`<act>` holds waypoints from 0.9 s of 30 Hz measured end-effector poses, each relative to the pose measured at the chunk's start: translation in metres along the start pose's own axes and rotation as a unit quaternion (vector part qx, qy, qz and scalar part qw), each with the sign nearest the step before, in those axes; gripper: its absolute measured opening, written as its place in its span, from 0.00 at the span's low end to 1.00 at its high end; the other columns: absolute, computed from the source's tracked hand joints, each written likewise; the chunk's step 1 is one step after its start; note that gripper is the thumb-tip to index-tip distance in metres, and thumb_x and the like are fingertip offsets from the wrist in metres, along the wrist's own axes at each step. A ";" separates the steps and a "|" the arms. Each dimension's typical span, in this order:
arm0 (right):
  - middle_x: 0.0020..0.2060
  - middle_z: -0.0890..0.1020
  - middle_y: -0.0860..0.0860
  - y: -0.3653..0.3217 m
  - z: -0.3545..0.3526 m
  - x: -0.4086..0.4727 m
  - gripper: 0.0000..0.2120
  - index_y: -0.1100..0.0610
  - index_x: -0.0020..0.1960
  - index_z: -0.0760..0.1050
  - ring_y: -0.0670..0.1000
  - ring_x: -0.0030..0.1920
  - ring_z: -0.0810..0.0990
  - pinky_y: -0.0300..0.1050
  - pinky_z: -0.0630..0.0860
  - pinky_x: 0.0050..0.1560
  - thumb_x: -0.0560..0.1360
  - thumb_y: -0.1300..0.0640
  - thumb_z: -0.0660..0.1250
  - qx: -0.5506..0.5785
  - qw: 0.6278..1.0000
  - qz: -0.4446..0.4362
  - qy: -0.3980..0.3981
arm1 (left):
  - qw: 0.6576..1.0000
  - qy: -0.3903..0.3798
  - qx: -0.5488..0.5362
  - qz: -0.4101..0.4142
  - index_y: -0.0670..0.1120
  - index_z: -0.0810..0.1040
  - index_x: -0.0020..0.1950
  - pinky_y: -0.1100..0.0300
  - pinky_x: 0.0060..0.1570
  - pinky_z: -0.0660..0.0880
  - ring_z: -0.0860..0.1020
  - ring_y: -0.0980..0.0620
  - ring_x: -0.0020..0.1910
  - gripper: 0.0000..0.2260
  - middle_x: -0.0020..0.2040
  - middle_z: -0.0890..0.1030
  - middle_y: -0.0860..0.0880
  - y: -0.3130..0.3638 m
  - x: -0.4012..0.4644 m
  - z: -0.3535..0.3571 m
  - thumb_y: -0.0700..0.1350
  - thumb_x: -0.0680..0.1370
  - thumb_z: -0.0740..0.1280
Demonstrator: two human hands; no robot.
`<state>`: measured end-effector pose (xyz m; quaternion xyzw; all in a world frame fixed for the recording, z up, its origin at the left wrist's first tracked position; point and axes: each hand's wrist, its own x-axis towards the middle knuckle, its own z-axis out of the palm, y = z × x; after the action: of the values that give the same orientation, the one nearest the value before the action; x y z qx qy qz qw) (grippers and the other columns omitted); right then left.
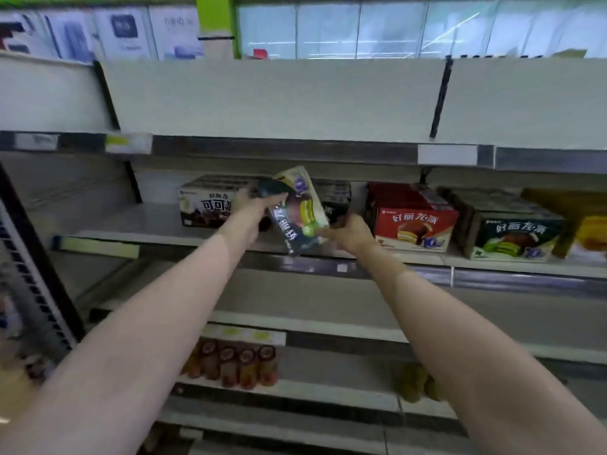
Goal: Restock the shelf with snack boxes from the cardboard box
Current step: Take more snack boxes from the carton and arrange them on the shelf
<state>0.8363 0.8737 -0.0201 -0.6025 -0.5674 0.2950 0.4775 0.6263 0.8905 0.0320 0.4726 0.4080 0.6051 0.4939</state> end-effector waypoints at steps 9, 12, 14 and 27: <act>0.50 0.85 0.51 -0.033 -0.022 0.008 0.35 0.55 0.56 0.78 0.52 0.50 0.85 0.53 0.83 0.51 0.54 0.45 0.86 -0.019 0.998 -0.057 -0.009 | 0.918 -0.138 0.360 0.093 0.44 0.72 0.70 0.60 0.53 0.75 0.78 0.50 0.54 0.23 0.59 0.77 0.51 0.045 -0.004 0.032 0.44 0.77 0.73; 0.51 0.83 0.52 -0.035 -0.031 -0.001 0.32 0.55 0.59 0.74 0.52 0.48 0.84 0.54 0.83 0.46 0.60 0.58 0.85 0.049 0.996 -0.072 0.024 | 0.857 -0.170 0.469 0.127 0.44 0.67 0.75 0.59 0.64 0.68 0.73 0.47 0.67 0.29 0.70 0.74 0.46 0.048 -0.005 0.044 0.48 0.77 0.73; 0.49 0.84 0.52 -0.031 -0.036 0.000 0.27 0.57 0.58 0.77 0.51 0.47 0.83 0.49 0.81 0.45 0.63 0.57 0.83 0.021 0.997 -0.067 0.037 | 0.840 -0.180 0.492 0.139 0.45 0.65 0.77 0.56 0.69 0.66 0.70 0.45 0.71 0.33 0.73 0.71 0.45 0.043 -0.004 0.049 0.50 0.76 0.73; 0.54 0.83 0.54 0.009 -0.022 0.001 0.26 0.58 0.60 0.78 0.56 0.55 0.81 0.40 0.72 0.47 0.68 0.47 0.79 -0.227 0.973 0.036 0.004 | 0.828 -0.138 0.515 0.174 0.50 0.78 0.65 0.54 0.63 0.73 0.76 0.46 0.64 0.23 0.65 0.78 0.45 -0.019 0.014 0.022 0.47 0.71 0.78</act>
<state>0.8604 0.8706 -0.0199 -0.7165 -0.5955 0.1728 0.3196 0.6508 0.9078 0.0214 0.8004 0.4988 0.3114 0.1165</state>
